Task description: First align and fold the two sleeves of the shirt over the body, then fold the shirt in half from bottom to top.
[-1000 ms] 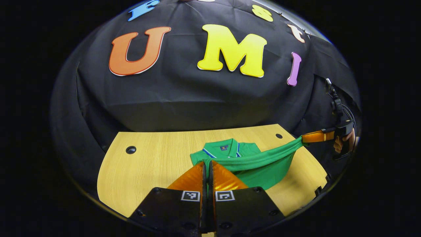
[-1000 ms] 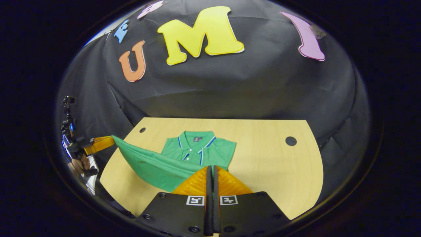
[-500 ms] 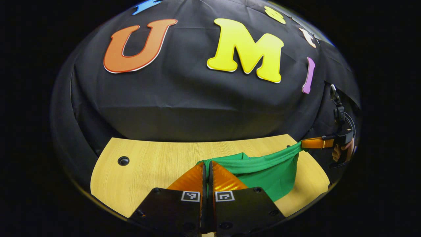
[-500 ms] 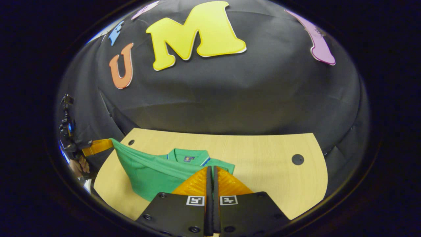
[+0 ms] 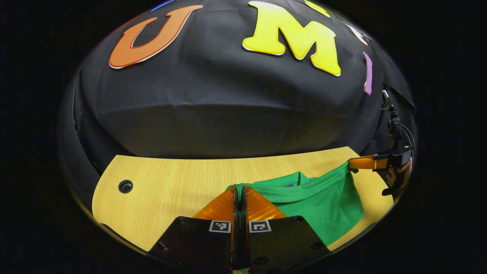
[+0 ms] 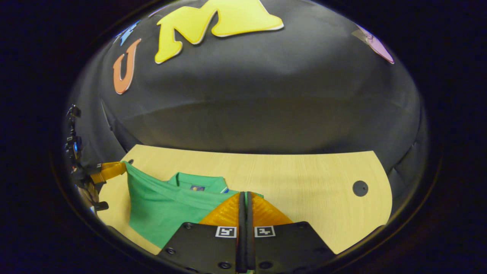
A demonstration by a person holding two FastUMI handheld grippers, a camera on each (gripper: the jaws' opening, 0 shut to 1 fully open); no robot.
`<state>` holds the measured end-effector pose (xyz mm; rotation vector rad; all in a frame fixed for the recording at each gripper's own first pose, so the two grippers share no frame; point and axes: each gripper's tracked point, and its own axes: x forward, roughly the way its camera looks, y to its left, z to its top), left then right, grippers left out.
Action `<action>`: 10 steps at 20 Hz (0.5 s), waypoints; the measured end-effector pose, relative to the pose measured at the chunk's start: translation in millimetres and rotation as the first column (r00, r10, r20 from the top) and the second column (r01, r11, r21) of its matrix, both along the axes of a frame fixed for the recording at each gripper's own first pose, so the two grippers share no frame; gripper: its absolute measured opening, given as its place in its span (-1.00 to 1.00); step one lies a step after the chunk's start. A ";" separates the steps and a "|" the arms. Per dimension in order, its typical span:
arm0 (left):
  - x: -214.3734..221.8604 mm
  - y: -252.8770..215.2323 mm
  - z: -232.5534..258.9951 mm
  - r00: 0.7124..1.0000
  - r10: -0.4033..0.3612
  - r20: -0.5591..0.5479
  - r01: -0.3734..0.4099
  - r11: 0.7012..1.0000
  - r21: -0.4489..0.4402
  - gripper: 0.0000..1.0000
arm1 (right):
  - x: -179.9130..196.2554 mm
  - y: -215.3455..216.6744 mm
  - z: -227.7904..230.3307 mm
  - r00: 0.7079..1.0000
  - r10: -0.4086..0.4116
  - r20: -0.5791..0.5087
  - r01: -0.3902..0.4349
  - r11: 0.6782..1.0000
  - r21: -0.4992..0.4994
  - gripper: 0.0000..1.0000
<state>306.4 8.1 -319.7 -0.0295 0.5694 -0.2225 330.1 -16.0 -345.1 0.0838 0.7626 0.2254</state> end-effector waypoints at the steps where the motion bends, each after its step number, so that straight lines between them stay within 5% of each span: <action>1: 4.0 2.9 -8.0 1.000 0.018 -0.002 -0.018 1.000 0.021 -0.94 | 2.2 -1.0 -7.9 1.000 -0.009 -0.003 0.009 1.000 -0.011 -1.00; 5: 6.2 -3.8 -19.1 0.999 0.036 -0.009 -0.036 0.999 -0.005 -0.64 | 14.7 -0.2 -22.1 0.999 -0.035 0.029 0.036 0.998 -0.042 -0.77; 6: 4.8 -1.2 -19.9 0.999 0.049 -0.014 -0.049 0.999 0.008 0.12 | 15.7 -1.1 -18.7 0.998 -0.046 0.046 0.048 0.997 -0.064 -0.31; 7: 3.4 0.7 -19.9 0.998 0.058 -0.015 -0.058 0.998 0.016 0.34 | 14.2 -1.8 -13.3 0.997 -0.047 0.066 0.053 0.995 -0.088 0.14; 8: 1.7 2.5 -14.7 0.997 0.071 -0.010 -0.070 0.997 0.015 0.89 | 12.5 -3.9 -2.9 0.994 -0.050 0.094 0.061 0.992 -0.113 0.59; 10: -6.3 6.6 4.3 0.996 0.092 0.010 -0.092 0.996 0.001 0.95 | 8.8 -3.7 19.2 0.986 -0.051 0.156 0.075 0.986 -0.147 0.96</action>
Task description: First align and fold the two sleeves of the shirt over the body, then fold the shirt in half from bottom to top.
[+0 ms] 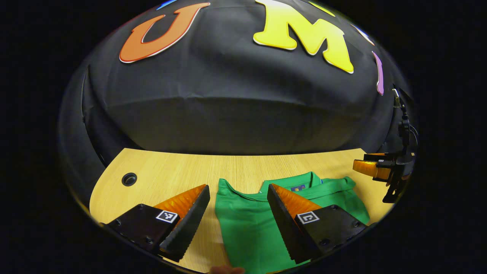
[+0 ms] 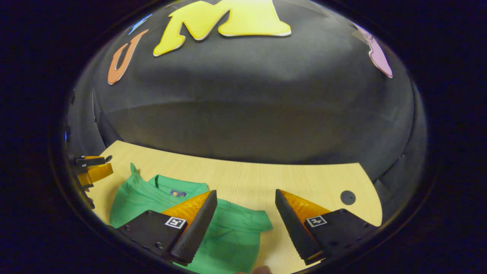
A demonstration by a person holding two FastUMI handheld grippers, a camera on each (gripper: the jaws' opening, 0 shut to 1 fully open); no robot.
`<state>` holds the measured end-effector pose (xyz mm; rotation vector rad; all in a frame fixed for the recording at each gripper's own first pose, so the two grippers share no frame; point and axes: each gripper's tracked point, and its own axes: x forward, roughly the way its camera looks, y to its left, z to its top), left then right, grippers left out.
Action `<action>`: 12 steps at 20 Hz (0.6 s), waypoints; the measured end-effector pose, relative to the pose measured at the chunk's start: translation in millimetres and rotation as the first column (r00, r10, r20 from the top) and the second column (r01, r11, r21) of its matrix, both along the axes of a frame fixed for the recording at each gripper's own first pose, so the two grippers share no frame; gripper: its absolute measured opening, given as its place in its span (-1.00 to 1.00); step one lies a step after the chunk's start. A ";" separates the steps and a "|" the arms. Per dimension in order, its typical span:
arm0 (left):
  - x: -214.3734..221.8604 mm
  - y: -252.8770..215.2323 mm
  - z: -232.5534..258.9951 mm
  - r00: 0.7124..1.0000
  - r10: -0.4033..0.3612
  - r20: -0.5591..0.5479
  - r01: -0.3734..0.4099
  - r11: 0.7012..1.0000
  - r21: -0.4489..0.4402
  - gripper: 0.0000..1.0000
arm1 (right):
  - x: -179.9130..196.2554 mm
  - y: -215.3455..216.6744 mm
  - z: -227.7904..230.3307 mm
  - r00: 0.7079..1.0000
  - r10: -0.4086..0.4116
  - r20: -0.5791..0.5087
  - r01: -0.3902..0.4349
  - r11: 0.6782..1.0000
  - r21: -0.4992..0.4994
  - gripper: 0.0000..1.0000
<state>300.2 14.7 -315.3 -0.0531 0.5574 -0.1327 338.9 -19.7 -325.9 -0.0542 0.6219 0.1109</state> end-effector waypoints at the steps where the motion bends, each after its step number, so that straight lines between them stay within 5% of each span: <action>1: -4.9 2.3 11.4 1.000 0.008 0.015 -0.008 1.000 -0.006 0.96 | -3.9 -0.7 15.2 1.000 -0.005 0.030 0.005 1.000 -0.012 0.96; 12: -112.8 14.7 191.5 0.968 0.032 0.249 -0.036 0.999 0.009 0.96 | -102.0 29.1 201.5 0.957 0.007 0.291 -0.024 0.998 0.054 0.87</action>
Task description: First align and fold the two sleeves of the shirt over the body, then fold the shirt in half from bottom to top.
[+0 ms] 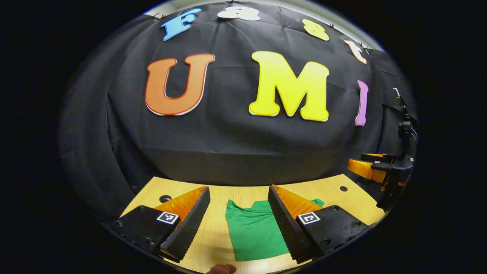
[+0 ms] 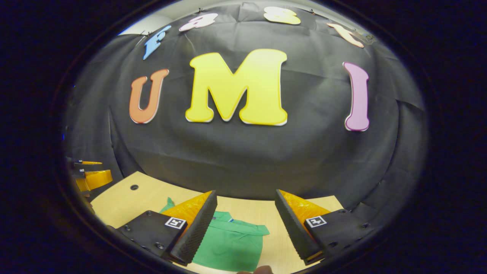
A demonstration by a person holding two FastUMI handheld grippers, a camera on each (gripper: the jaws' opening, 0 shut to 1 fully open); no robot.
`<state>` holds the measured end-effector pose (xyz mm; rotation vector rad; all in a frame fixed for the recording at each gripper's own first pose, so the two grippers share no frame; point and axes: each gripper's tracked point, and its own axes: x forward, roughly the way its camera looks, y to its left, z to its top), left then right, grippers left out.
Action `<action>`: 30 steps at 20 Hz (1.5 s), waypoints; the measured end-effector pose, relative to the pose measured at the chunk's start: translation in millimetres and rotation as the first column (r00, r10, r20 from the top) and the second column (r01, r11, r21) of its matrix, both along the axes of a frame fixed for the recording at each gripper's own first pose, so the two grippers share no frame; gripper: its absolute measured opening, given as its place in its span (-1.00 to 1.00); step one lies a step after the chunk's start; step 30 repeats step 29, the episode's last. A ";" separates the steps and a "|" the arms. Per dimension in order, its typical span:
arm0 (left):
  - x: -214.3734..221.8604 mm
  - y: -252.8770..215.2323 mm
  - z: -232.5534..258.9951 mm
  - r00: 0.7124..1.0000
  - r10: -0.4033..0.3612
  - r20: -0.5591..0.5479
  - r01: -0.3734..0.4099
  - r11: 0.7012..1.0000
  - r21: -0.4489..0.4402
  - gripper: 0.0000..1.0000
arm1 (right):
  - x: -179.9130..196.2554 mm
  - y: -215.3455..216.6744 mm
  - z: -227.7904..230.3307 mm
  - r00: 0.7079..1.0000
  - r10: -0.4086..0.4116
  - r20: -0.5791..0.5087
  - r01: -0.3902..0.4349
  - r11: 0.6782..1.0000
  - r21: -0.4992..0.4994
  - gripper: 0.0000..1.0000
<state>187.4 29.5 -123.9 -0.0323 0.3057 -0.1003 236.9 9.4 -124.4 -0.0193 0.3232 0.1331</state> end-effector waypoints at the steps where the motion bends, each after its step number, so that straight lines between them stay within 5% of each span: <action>1: -13.5 0.6 15.0 1.000 0.005 0.024 -0.006 1.000 0.007 0.96 | -13.2 3.8 16.0 1.000 0.005 0.027 -0.005 1.000 0.002 0.96; 10: -131.5 -13.5 121.0 0.981 0.074 0.178 -0.074 0.997 -0.006 0.95 | -142.9 18.3 118.8 0.970 -0.054 0.238 0.036 0.996 0.079 0.95; 14: -171.7 -25.9 128.7 0.978 0.079 0.191 -0.072 0.996 -0.042 0.94 | -192.6 30.8 119.9 0.968 -0.046 0.245 0.030 0.997 0.069 0.87; 30: -196.3 -0.2 134.7 0.970 0.110 0.216 -0.105 0.994 -0.032 0.96 | -214.1 61.1 135.2 0.965 -0.015 0.260 -0.005 0.997 0.076 0.87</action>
